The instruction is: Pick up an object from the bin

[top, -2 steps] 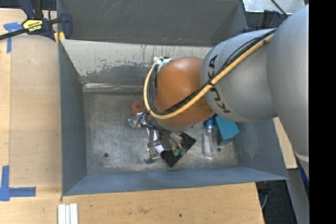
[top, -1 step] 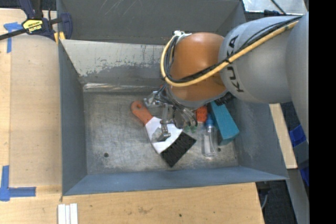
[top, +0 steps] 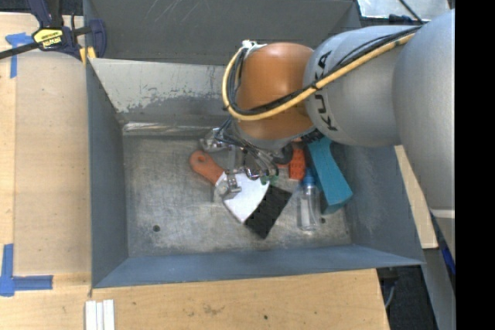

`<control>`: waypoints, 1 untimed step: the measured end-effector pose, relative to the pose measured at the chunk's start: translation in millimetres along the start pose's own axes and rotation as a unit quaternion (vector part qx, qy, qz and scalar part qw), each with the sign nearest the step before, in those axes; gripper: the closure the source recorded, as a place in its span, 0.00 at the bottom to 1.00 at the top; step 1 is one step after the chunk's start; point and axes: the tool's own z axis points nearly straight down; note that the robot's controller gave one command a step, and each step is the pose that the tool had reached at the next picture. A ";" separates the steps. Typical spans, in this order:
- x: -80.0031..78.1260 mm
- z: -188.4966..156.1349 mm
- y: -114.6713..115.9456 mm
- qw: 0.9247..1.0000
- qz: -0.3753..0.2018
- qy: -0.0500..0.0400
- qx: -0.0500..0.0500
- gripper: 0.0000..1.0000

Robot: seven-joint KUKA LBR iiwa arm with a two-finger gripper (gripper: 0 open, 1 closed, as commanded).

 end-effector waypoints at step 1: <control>-0.3 10.0 4.5 0.988 0.155 0.007 0.003 1.00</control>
Offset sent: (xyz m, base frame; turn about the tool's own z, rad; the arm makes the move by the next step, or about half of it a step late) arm 0.0000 0.0000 0.0000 0.0000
